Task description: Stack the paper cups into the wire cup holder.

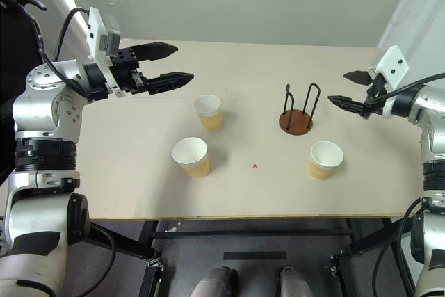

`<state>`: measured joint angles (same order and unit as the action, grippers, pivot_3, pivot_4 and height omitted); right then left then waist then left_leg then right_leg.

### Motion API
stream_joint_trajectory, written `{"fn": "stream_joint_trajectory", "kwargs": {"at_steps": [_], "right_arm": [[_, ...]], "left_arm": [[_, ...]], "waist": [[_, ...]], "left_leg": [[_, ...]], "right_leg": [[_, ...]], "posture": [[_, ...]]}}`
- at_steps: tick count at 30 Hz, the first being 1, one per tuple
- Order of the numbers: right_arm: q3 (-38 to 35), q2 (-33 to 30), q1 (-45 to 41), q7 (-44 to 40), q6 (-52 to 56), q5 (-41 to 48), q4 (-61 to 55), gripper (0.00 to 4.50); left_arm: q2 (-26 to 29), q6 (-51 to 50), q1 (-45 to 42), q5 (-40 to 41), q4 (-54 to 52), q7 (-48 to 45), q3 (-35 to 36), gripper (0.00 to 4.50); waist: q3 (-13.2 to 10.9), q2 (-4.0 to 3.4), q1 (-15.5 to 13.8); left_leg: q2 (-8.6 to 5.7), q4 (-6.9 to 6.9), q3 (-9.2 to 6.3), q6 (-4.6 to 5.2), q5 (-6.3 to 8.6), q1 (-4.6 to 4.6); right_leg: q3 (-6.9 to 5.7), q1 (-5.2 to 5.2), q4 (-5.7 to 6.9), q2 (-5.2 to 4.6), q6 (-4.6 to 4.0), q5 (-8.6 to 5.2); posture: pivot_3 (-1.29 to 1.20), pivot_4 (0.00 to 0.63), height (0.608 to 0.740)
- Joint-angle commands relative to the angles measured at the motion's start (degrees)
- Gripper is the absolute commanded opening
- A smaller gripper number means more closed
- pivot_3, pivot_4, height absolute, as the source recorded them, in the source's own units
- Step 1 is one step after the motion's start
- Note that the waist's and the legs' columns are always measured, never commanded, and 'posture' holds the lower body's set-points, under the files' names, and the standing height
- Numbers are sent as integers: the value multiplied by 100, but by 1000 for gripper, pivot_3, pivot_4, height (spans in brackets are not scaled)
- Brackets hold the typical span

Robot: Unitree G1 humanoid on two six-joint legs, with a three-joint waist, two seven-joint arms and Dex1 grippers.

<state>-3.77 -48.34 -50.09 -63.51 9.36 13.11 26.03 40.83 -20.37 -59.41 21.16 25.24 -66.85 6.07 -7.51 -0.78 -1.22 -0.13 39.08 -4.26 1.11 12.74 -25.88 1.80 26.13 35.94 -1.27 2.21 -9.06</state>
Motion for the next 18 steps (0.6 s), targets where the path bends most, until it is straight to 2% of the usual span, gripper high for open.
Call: {"fn": "stream_joint_trajectory", "kwargs": {"at_steps": [1,18], "right_arm": [[-87,-123,-152,-39,-54,-16,-94,3397],[66,-60,-19,-251,337,-5,-254,3397]], "left_arm": [[77,87,-119,101,-103,9,179,4459],[-1,-167,-259,527,-96,-79,378,4459]], "waist": [[0,0,0],[0,0,0]], "left_leg": [[0,0,0,0,0,0],[0,0,0,0,0,0]], "right_leg": [[0,0,0,0,0,0],[0,0,0,0,0,0]], "posture": [[0,150,740],[0,150,740]]}}
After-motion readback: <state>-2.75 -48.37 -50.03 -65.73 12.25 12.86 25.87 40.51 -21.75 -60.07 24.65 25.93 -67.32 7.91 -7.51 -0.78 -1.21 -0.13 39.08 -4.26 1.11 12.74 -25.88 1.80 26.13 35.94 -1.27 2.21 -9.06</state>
